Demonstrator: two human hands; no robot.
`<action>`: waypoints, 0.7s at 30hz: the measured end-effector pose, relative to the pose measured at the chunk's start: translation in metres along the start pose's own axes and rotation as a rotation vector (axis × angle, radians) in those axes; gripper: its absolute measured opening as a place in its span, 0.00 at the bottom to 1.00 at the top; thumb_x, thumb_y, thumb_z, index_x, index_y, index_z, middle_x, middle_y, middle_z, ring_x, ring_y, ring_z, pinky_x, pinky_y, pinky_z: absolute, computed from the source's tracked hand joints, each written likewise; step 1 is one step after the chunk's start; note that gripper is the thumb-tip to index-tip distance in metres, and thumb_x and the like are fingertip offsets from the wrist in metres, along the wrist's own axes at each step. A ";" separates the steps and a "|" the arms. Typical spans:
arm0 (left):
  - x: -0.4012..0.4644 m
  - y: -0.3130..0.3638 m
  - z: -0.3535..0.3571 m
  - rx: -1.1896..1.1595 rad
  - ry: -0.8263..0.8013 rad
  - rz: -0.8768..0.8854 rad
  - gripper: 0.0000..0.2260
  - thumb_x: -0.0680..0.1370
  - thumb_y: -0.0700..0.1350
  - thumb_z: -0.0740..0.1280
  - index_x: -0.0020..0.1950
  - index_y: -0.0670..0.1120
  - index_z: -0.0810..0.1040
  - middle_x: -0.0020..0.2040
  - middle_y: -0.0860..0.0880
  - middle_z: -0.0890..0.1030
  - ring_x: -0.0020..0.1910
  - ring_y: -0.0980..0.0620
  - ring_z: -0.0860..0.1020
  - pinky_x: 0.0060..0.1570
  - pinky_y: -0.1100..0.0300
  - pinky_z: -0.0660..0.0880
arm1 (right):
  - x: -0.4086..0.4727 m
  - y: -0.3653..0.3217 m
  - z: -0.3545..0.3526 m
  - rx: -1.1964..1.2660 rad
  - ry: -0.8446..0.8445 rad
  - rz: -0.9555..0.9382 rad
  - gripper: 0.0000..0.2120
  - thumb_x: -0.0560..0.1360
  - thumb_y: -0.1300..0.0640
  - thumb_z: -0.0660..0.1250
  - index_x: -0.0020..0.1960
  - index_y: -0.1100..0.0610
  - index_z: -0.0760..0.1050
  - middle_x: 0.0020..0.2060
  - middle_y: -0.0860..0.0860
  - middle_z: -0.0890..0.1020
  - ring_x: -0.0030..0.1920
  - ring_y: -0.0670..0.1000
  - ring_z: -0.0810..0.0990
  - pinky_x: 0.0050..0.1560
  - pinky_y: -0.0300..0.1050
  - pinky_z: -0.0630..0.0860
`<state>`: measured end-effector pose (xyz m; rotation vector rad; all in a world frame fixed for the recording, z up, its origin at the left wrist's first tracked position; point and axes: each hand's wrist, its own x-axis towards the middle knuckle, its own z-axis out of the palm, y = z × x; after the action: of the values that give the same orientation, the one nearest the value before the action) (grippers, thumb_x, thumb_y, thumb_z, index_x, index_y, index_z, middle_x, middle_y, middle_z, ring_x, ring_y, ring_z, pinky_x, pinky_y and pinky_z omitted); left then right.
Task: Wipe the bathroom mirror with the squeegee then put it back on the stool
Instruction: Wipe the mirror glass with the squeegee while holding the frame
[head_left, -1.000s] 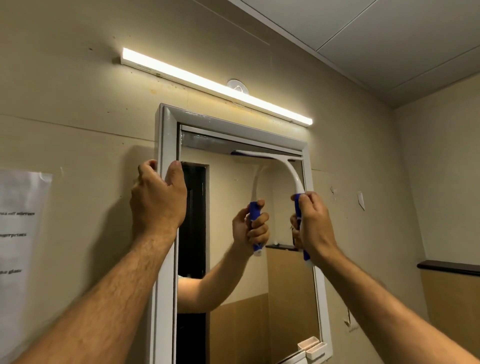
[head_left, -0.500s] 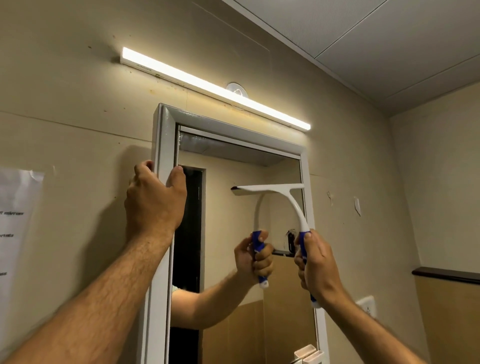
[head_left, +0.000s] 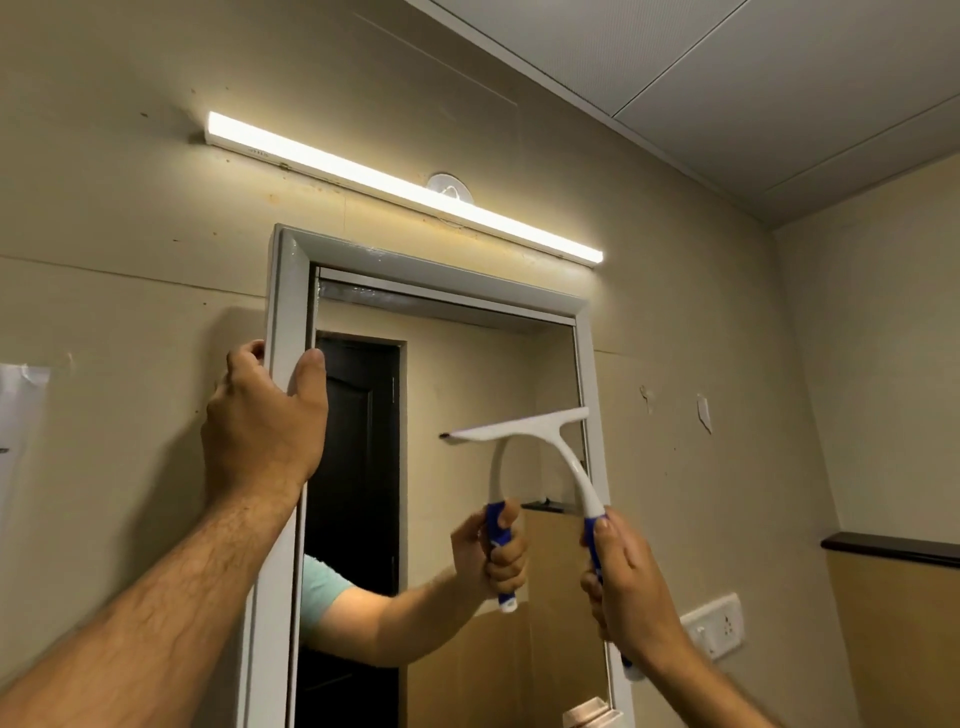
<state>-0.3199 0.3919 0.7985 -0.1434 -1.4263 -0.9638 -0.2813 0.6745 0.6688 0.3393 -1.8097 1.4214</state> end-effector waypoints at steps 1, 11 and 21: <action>-0.001 -0.001 0.000 0.004 0.004 -0.007 0.28 0.77 0.62 0.58 0.68 0.43 0.65 0.54 0.39 0.78 0.49 0.42 0.76 0.40 0.54 0.69 | -0.005 0.006 -0.002 -0.002 -0.006 0.022 0.13 0.83 0.52 0.52 0.46 0.57 0.70 0.31 0.53 0.69 0.26 0.45 0.66 0.23 0.32 0.66; -0.049 -0.014 -0.015 0.105 0.016 -0.046 0.29 0.78 0.65 0.55 0.64 0.41 0.68 0.51 0.35 0.78 0.47 0.33 0.76 0.39 0.52 0.65 | 0.006 -0.033 -0.010 0.102 -0.026 0.020 0.15 0.82 0.48 0.54 0.50 0.57 0.74 0.27 0.50 0.71 0.22 0.44 0.67 0.22 0.38 0.67; -0.054 -0.017 -0.014 0.074 0.016 -0.038 0.24 0.78 0.62 0.57 0.60 0.43 0.71 0.48 0.39 0.80 0.42 0.39 0.76 0.38 0.54 0.66 | -0.030 -0.002 -0.012 0.116 -0.079 0.118 0.14 0.81 0.49 0.54 0.49 0.57 0.73 0.28 0.50 0.71 0.22 0.42 0.68 0.23 0.35 0.68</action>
<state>-0.3115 0.3982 0.7407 -0.0532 -1.4523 -0.9400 -0.2558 0.6774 0.6492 0.3574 -1.8402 1.6198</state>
